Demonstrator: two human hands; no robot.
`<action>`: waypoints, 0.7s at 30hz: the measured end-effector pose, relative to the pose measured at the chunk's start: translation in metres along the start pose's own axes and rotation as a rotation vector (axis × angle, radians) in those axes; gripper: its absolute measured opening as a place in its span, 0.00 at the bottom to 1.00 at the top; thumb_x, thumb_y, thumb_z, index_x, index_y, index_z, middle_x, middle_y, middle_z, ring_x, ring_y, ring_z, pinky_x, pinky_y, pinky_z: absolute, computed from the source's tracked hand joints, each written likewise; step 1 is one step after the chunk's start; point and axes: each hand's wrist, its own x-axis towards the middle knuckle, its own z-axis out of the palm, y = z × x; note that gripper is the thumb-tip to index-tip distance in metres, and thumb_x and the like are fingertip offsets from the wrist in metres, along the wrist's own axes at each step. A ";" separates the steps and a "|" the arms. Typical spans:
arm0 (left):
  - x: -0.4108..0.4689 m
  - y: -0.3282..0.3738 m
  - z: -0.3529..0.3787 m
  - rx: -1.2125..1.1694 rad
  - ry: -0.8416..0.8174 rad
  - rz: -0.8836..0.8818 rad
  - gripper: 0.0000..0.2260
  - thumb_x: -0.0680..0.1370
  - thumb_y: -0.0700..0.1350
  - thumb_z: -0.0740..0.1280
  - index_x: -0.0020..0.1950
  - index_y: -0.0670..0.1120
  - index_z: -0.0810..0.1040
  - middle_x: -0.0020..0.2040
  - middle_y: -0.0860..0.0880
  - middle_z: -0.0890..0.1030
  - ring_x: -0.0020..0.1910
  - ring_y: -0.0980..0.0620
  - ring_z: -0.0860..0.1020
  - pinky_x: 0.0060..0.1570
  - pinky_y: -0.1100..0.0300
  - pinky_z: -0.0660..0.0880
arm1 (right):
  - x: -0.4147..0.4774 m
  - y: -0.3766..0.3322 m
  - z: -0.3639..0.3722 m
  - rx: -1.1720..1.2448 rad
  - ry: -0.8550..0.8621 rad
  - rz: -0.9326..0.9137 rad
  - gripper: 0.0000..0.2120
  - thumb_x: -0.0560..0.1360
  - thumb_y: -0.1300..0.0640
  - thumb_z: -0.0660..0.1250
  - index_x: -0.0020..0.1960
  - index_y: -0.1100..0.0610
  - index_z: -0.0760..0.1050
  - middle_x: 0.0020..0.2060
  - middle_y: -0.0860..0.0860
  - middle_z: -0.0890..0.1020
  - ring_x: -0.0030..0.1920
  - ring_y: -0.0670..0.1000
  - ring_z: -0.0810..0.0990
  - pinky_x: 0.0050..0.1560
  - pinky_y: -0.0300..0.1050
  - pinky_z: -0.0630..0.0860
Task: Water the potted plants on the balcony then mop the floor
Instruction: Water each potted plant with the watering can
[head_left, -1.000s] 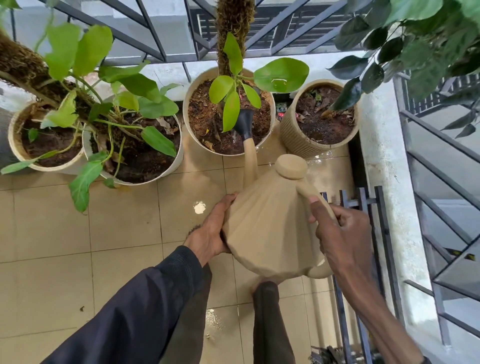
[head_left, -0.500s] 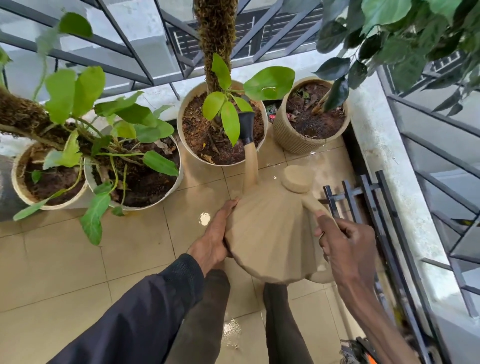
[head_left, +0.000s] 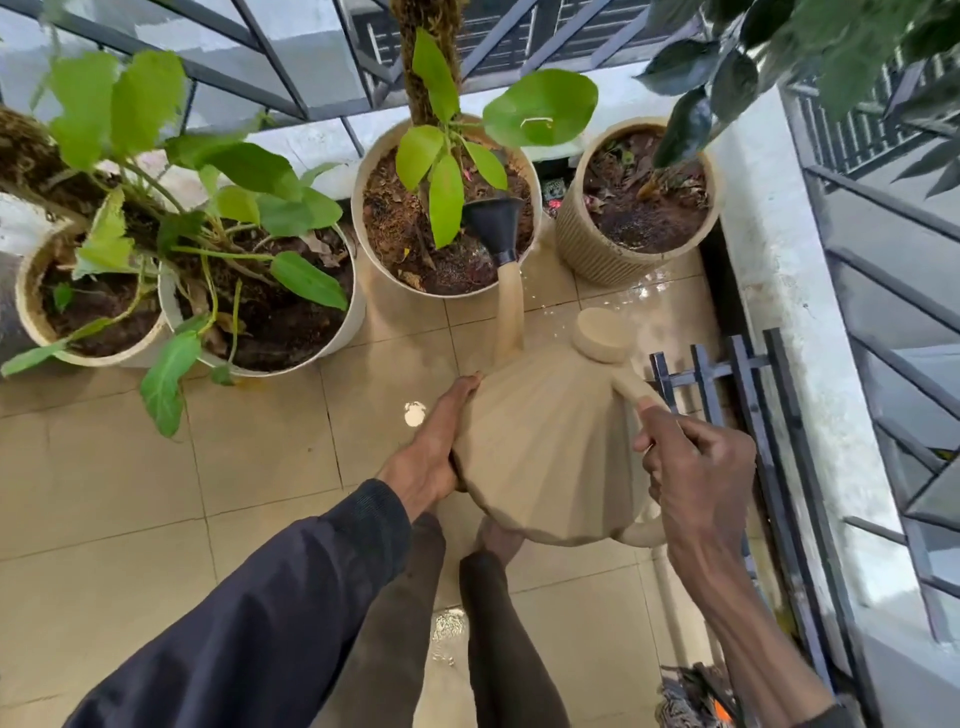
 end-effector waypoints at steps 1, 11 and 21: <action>0.001 -0.002 0.002 -0.014 -0.008 0.001 0.23 0.70 0.64 0.73 0.59 0.53 0.84 0.48 0.45 0.88 0.44 0.45 0.86 0.42 0.50 0.81 | 0.002 0.001 -0.003 0.000 -0.005 -0.005 0.19 0.71 0.44 0.71 0.30 0.57 0.80 0.20 0.48 0.72 0.26 0.53 0.67 0.36 0.51 0.68; 0.001 -0.010 0.020 -0.114 -0.029 0.072 0.21 0.70 0.61 0.75 0.58 0.51 0.85 0.49 0.45 0.88 0.42 0.47 0.87 0.37 0.54 0.82 | 0.018 0.004 -0.023 0.025 -0.065 -0.052 0.20 0.70 0.42 0.70 0.30 0.57 0.80 0.20 0.48 0.72 0.25 0.51 0.67 0.35 0.50 0.67; -0.006 -0.009 0.023 -0.133 -0.049 0.128 0.17 0.75 0.60 0.72 0.57 0.52 0.84 0.53 0.46 0.87 0.48 0.47 0.86 0.44 0.53 0.82 | 0.021 0.003 -0.027 0.024 -0.075 -0.111 0.21 0.71 0.40 0.70 0.28 0.54 0.79 0.20 0.46 0.73 0.25 0.52 0.69 0.34 0.49 0.68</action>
